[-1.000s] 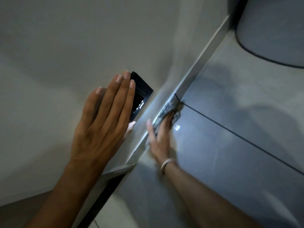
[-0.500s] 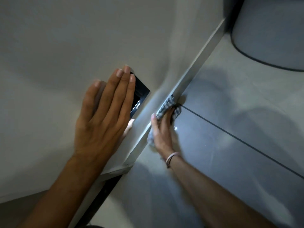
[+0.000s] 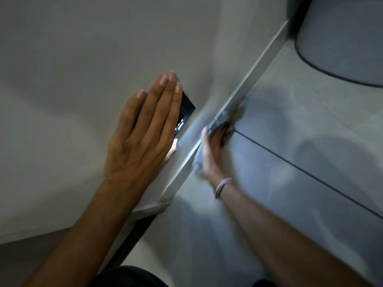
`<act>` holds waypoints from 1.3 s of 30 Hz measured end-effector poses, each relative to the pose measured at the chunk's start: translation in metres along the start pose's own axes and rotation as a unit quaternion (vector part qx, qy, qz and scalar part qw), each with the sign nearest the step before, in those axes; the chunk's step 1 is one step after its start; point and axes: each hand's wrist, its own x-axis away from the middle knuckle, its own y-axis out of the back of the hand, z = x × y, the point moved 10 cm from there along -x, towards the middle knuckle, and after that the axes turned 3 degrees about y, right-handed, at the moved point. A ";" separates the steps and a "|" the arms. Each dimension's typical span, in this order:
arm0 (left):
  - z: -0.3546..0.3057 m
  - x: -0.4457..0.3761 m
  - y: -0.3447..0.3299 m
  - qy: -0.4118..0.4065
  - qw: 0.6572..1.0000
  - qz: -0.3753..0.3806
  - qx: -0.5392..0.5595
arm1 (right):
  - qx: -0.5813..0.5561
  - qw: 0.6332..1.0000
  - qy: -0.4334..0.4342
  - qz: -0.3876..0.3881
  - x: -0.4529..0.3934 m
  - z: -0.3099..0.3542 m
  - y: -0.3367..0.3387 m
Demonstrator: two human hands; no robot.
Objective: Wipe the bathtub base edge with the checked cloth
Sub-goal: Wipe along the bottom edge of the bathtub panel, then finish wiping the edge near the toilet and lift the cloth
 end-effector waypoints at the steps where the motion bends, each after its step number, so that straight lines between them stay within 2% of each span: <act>1: -0.001 0.001 -0.001 0.002 1.000 0.001 0.005 | 0.010 0.999 -0.008 0.047 0.035 -0.018 -0.022; 4: 0.002 0.002 -0.003 0.004 1.000 0.010 -0.001 | -0.015 0.983 -0.017 0.181 0.139 -0.060 -0.086; 6: 0.003 0.003 -0.003 0.002 1.000 0.009 -0.005 | -0.038 0.978 -0.034 0.203 0.151 -0.061 -0.097; 8: 0.002 0.002 0.000 0.000 1.000 -0.002 -0.002 | -0.045 0.983 -0.059 0.171 0.123 -0.052 -0.081; 11: 0.001 0.000 0.003 -0.002 1.000 -0.009 -0.008 | 0.017 0.997 -0.070 0.037 0.042 -0.026 -0.023; 13: 0.002 -0.001 0.003 -0.002 1.000 -0.004 -0.005 | 0.007 0.998 -0.060 -0.026 0.014 -0.017 -0.001; 15: 0.003 0.000 0.003 0.005 1.000 0.008 0.005 | 0.012 0.997 -0.071 -0.010 0.034 -0.020 -0.016; 17: 0.001 0.000 0.001 0.012 0.999 0.021 0.027 | 0.008 0.992 -0.119 0.036 0.078 -0.038 -0.046; 19: 0.001 -0.002 -0.003 0.030 0.997 0.049 0.050 | 0.002 0.990 -0.138 0.042 0.081 -0.037 -0.043; 21: 0.002 -0.006 -0.005 0.059 0.989 0.086 0.106 | 0.008 0.988 -0.151 0.020 0.032 -0.010 0.005; 25: -0.007 -0.064 0.023 0.117 0.945 0.073 0.298 | -0.088 0.979 -0.183 0.020 -0.059 0.094 0.123; 26: -0.008 -0.089 0.026 0.147 0.914 0.085 0.368 | -0.113 0.973 -0.198 0.029 -0.065 0.119 0.146; 27: -0.004 -0.116 0.025 0.200 0.862 0.108 0.454 | -0.145 0.964 -0.217 0.057 -0.066 0.147 0.162; 28: 0.002 -0.144 0.020 0.272 0.788 0.131 0.536 | -0.181 0.950 -0.236 0.094 -0.065 0.175 0.173; 29: 0.005 -0.169 0.011 0.350 0.693 0.160 0.610 | -0.209 0.937 -0.252 0.121 -0.065 0.203 0.185; 30: 0.003 -0.191 0.000 0.428 0.572 0.192 0.673 | -0.219 0.928 -0.261 0.151 -0.064 0.234 0.197; 31: -0.007 -0.213 -0.008 0.486 0.425 0.230 0.728 | -0.211 0.921 -0.265 0.189 -0.064 0.265 0.208; 32: -0.021 -0.238 -0.009 0.511 0.266 0.257 0.776 | -0.186 0.920 -0.263 0.222 -0.066 0.294 0.221; 33: -0.033 -0.264 -0.005 0.517 0.139 0.266 0.802 | -0.144 0.923 -0.252 0.252 -0.072 0.322 0.235; 34: -0.039 -0.288 -0.002 0.512 0.082 0.268 0.812 | -0.089 0.931 -0.233 0.268 -0.083 0.347 0.252; 35: -0.041 -0.309 0.000 0.511 0.067 0.260 0.816 | -0.027 0.942 -0.212 0.261 -0.098 0.368 0.272; 36: -0.040 -0.327 -0.002 0.519 0.075 0.249 0.814 | 0.034 0.950 -0.197 0.240 -0.117 0.382 0.295; 37: -0.039 -0.344 -0.004 0.528 0.105 0.244 0.806 | 0.096 0.953 -0.192 0.213 -0.137 0.393 0.317; 39: -0.033 -0.372 -0.013 0.549 0.211 0.249 0.770 | 0.208 0.949 -0.167 0.168 -0.174 0.410 0.352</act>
